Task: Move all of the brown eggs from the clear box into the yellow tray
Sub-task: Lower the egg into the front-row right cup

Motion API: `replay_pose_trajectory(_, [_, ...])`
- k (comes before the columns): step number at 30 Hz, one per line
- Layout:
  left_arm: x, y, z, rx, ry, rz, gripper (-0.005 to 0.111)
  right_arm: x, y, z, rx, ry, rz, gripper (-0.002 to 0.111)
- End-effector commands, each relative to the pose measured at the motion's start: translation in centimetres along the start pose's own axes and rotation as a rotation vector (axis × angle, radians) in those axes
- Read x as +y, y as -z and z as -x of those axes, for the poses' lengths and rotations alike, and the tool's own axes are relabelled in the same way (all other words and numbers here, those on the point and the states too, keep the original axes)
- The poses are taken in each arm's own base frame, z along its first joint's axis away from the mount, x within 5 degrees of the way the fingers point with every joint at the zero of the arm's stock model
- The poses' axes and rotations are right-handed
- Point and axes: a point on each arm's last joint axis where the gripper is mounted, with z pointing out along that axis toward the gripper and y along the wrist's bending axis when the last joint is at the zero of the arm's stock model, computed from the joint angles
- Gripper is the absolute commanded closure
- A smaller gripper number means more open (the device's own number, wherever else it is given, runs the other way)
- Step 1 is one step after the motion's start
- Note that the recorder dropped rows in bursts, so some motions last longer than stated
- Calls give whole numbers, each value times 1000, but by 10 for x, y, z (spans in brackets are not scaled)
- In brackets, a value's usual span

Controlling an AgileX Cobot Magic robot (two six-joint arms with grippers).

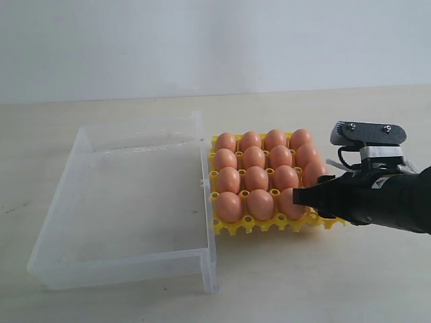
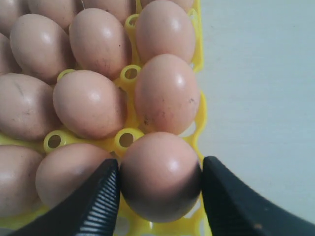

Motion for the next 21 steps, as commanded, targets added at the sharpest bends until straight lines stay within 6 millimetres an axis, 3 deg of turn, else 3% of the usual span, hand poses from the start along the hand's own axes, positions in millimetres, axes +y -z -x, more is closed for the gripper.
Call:
replay_pose_trajectory(1, [0,1,2,-14,-1,0,107,-1,0,2,-18,9,-3,108])
replay_pose_trajectory(5, [0,1,2,-14,-1,0,107,-1,-1,1,-15,24,-1,107])
replay_pose_trajectory(13, [0,1,2,-14,-1,0,107,-1,-1,1,-13,22,-1,71])
replay_pose_trajectory(21, [0,1,2,-14,-1,0,107,-1,-1,1,-17,22,0,52])
